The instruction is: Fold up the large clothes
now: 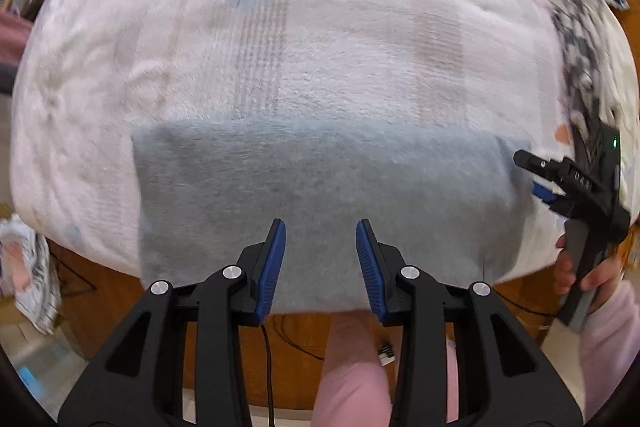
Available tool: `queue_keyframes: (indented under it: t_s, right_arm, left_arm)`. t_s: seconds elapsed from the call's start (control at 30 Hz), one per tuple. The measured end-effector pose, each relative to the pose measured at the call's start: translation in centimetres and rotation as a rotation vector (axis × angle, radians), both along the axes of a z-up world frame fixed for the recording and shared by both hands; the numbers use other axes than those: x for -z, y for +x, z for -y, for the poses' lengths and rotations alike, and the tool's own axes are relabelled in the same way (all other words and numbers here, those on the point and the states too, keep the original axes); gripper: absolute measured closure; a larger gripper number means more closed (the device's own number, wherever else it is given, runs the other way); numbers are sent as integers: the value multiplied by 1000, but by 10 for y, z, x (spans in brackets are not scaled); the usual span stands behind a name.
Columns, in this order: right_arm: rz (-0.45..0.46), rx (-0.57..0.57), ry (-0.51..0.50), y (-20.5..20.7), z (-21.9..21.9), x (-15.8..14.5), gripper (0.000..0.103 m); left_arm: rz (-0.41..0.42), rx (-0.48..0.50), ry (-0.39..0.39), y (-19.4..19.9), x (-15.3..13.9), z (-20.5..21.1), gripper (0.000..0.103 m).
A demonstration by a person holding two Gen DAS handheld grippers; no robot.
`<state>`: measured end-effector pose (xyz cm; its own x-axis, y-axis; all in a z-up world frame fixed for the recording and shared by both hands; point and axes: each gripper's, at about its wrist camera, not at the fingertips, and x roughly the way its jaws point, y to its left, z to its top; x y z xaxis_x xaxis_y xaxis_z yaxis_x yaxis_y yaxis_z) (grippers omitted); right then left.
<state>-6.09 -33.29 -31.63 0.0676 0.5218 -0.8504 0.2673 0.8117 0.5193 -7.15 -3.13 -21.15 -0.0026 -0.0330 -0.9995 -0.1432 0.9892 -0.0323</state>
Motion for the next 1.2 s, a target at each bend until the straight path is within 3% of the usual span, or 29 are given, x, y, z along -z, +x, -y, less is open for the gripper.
queue_keyframes:
  t_s: [0.13, 0.2, 0.27, 0.37, 0.4, 0.47, 0.6, 0.67, 0.73, 0.77, 0.83, 1.0, 1.1, 1.17, 1.2]
  right_arm:
    - [30, -93, 37, -2, -5, 6, 6]
    - [-1, -190, 179, -10, -9, 7, 6]
    - [-138, -213, 378, -30, -19, 24, 6]
    - [-66, -269, 265, -39, -36, 22, 6]
    - [-66, -245, 243, -39, -38, 21, 6]
    - [-93, -91, 261, -40, -28, 25, 6]
    - [-107, 117, 421, -41, -4, 29, 9]
    - [-103, 127, 391, -42, -10, 21, 10]
    - [-86, 93, 343, -39, -24, 9, 20]
    - [-73, 53, 280, -36, -34, 0, 23]
    - [-70, 22, 150, -34, -44, -9, 42]
    - [-131, 78, 109, -46, -33, -15, 42]
    - [-143, 49, 76, -36, -44, -8, 42]
    - [-150, 43, 66, -31, -47, -4, 42]
    - [-167, 43, 59, -28, -49, -1, 42]
  left_arm:
    - [-21, -62, -31, 7, 27, -12, 64]
    - [-32, -89, -33, 8, 40, -17, 64]
    - [-38, -98, -43, 10, 48, -18, 64]
    - [-50, -98, -54, 15, 56, -19, 64]
    - [-46, -97, -68, 18, 56, -19, 64]
    - [-27, -97, -114, 23, 52, -17, 64]
    - [12, -72, -173, 36, 38, -10, 64]
    - [38, -42, -173, 43, 35, -3, 64]
    - [47, -27, -173, 49, 38, 4, 67]
    - [38, -25, -186, 51, 41, 6, 73]
    - [-23, -3, -175, 57, 51, 13, 102]
    - [-43, 56, -97, 56, 64, 18, 103]
    - [-62, 73, -69, 61, 98, 20, 101]
    - [-56, 93, -34, 69, 102, 25, 100]
    - [-92, 100, -5, 73, 100, 30, 100]
